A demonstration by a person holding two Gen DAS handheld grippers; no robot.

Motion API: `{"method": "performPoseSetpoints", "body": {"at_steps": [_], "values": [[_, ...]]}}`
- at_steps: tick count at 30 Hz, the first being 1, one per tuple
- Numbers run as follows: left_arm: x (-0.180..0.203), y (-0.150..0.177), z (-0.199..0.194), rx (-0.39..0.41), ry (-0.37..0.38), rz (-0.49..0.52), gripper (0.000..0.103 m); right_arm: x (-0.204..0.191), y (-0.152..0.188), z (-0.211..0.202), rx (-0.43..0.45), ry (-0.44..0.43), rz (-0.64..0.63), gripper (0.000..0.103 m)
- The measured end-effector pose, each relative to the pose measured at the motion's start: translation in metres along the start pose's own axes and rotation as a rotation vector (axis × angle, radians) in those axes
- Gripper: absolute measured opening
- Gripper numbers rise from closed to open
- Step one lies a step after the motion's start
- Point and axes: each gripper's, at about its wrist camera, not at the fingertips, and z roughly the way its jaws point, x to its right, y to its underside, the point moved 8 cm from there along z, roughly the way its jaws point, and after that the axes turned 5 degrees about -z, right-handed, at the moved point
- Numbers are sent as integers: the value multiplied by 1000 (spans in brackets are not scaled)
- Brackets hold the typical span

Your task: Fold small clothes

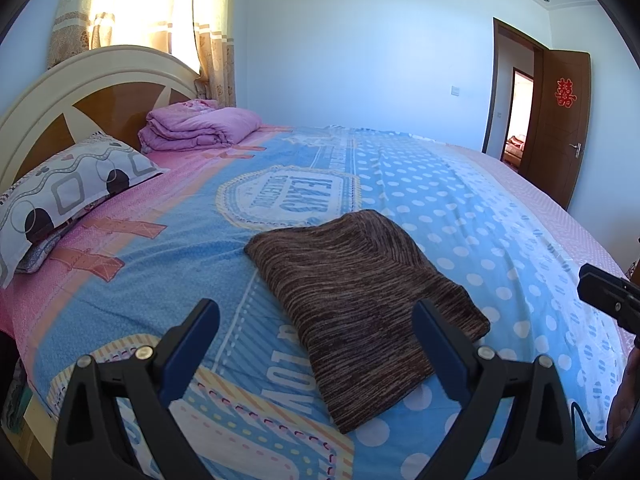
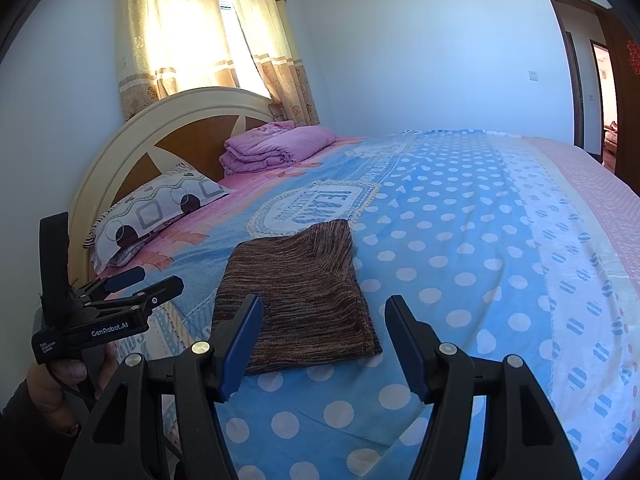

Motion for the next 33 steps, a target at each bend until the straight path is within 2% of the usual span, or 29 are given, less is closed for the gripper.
{"method": "performPoseSetpoints", "body": {"at_steps": [13,15,20,30,33], "values": [[0,0,0,-4,-2,-1,99,-4,-1,0,12,-8,-3,64],[-1,0,0,-5,-1,-5,103,-4,-1,-1,14,-10,-3,64],[-4,0,1,-17,1,-18,103,-5,-2,-3,25,-10,-8,64],[-11,-14,-12,51,1,-42,103,-14,-13,-18,71,-28,-25,64],[-14,-17,-11,48,2,-49,103,-22,-19,-27,99,-48,-39,64]]}}
